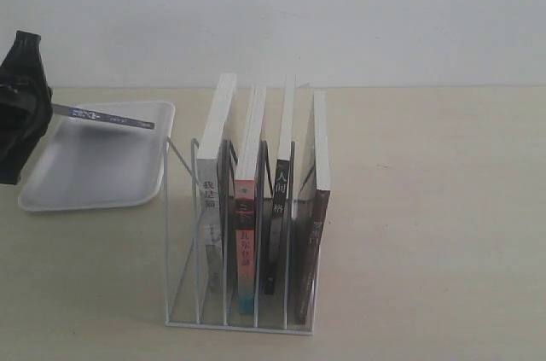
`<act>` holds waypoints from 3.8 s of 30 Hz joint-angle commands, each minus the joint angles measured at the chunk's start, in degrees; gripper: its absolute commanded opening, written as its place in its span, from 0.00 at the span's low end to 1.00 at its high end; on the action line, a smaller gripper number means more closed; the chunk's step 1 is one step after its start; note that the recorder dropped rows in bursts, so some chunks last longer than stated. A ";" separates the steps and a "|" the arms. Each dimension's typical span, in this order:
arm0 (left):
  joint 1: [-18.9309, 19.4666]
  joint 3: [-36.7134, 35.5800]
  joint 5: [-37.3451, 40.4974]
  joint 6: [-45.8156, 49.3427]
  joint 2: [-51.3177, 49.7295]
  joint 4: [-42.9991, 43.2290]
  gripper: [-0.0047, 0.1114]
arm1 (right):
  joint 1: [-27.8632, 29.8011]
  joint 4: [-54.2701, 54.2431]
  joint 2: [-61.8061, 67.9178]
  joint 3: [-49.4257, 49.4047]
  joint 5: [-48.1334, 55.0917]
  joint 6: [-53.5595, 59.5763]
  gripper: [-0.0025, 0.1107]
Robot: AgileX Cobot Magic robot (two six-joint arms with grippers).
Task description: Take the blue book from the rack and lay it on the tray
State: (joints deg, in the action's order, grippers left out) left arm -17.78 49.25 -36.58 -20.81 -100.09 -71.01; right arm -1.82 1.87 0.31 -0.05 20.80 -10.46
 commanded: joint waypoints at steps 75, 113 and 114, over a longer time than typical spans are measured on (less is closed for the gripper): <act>2.12 0.77 -3.94 -11.57 -1.69 16.90 0.42 | 0.11 0.13 -0.31 0.05 -0.43 0.33 0.02; 1.70 -17.08 29.25 25.04 39.63 19.44 0.08 | 0.11 0.13 -0.31 0.05 0.04 0.33 0.02; 1.70 -17.31 29.83 25.04 40.58 19.44 0.08 | 0.11 0.13 -0.31 0.05 0.04 0.33 0.02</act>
State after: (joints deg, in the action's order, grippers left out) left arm -15.94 33.36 -7.80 5.29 -62.12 -51.64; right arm -1.82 1.87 0.31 -0.05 21.02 -10.46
